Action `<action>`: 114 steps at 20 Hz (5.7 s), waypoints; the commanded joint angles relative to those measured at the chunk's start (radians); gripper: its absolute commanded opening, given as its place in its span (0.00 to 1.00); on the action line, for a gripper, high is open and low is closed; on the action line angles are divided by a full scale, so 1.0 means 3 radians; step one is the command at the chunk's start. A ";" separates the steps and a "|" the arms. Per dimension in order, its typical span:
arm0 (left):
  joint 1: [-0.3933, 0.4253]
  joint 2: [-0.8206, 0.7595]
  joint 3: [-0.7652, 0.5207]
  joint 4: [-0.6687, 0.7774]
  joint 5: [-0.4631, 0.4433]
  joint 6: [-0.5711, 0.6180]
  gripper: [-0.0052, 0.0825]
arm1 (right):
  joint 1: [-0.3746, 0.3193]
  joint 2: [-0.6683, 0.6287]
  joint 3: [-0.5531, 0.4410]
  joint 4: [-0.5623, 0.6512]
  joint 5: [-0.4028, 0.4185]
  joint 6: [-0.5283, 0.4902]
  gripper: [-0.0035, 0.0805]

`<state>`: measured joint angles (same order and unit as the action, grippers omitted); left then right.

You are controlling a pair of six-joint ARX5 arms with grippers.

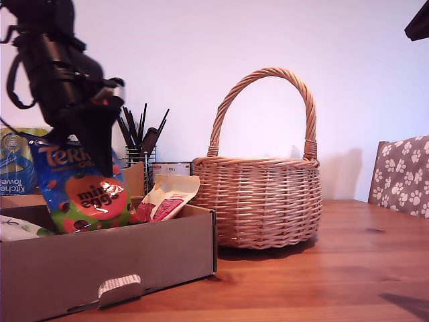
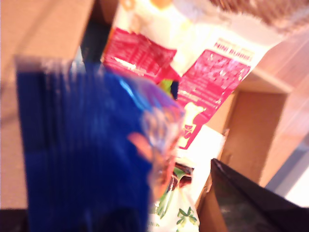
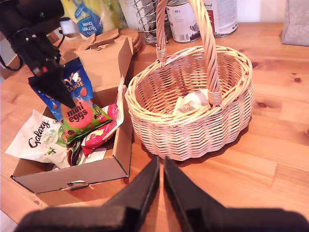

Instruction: Move the bags of Easter eggs from the cardboard box on the left into the woven basket on the right side.

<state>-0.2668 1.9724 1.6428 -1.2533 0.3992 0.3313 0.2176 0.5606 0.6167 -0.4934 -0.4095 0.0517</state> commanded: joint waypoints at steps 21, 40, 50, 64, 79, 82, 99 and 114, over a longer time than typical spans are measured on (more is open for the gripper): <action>-0.0121 -0.0629 0.0112 0.0406 0.0791 0.0355 0.03 | 0.0015 -0.0001 -0.0046 0.0033 -0.0010 -0.0001 0.03; -0.0963 -0.0645 -0.0830 0.3766 -0.0114 -0.0619 0.03 | 0.0015 -0.0001 -0.0046 0.0046 0.0001 -0.0088 0.03; -0.1090 -0.0318 -0.0841 0.4289 -0.0371 -0.0763 0.03 | 0.0015 -0.0001 -0.0046 0.0057 0.0000 -0.0086 0.03; -0.1326 -0.0160 -0.0841 0.4287 -0.1240 -0.0139 0.05 | 0.0015 -0.0003 -0.0046 0.0056 -0.0003 -0.0085 0.03; -0.1483 -0.0214 -0.0838 0.4084 -0.1256 -0.0106 0.59 | 0.0015 -0.0003 -0.0046 0.0055 -0.0011 -0.0084 0.03; -0.1520 -0.0348 -0.0838 0.3841 -0.1274 -0.0112 0.41 | 0.0015 -0.0003 -0.0046 0.0053 -0.0011 -0.0084 0.03; -0.0917 -0.1410 -0.1338 0.2800 -0.1053 -0.0270 0.03 | 0.0015 -0.0001 -0.0046 0.0056 -0.0009 -0.0085 0.03; -0.0641 -0.2500 -0.2725 0.2388 -0.0825 -0.0949 0.08 | 0.0015 -0.0001 -0.0046 0.0043 -0.0010 -0.0085 0.03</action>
<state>-0.4706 1.2377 0.8284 -0.5201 0.1551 0.0723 0.2176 0.5606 0.6167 -0.4877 -0.4095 0.0284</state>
